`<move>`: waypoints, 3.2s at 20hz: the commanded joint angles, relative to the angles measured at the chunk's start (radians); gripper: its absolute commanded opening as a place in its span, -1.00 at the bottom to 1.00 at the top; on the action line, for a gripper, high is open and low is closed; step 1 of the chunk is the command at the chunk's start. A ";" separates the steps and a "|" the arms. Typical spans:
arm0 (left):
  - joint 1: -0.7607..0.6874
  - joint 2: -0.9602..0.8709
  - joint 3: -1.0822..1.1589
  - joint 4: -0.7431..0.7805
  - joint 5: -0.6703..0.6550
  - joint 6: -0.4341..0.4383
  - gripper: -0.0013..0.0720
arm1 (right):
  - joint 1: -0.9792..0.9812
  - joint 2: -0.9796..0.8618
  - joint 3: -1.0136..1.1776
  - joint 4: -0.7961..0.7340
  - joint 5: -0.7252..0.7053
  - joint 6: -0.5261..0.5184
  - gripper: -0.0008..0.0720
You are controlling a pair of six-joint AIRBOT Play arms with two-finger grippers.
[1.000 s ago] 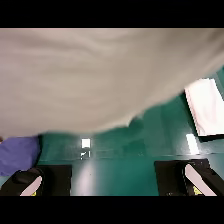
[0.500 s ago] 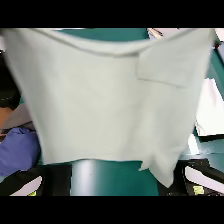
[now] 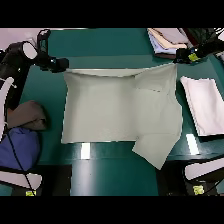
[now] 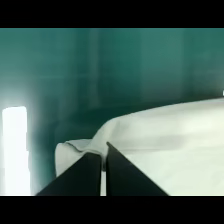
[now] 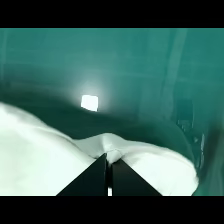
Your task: Fold the shirts.
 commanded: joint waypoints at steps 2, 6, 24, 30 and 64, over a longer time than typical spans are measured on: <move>0.081 -0.050 0.038 -0.262 -0.085 0.190 -0.90 | -0.014 -0.051 0.067 -0.020 0.069 -0.064 -0.94; 0.095 -0.051 -0.016 -0.235 -0.294 0.272 -0.90 | -0.014 0.069 -0.161 -0.167 0.134 -0.066 -0.94; 0.094 0.483 -0.726 -0.008 -0.386 0.137 0.48 | -0.002 0.592 -0.616 -0.070 0.060 -0.047 0.10; 0.094 0.648 -1.096 -0.054 -0.262 0.063 0.48 | 0.046 0.668 -0.616 -0.052 0.074 -0.044 0.10; 0.038 0.650 -0.960 -0.219 -0.240 0.195 -0.91 | 0.048 0.784 -1.394 -0.076 0.037 0.048 -0.60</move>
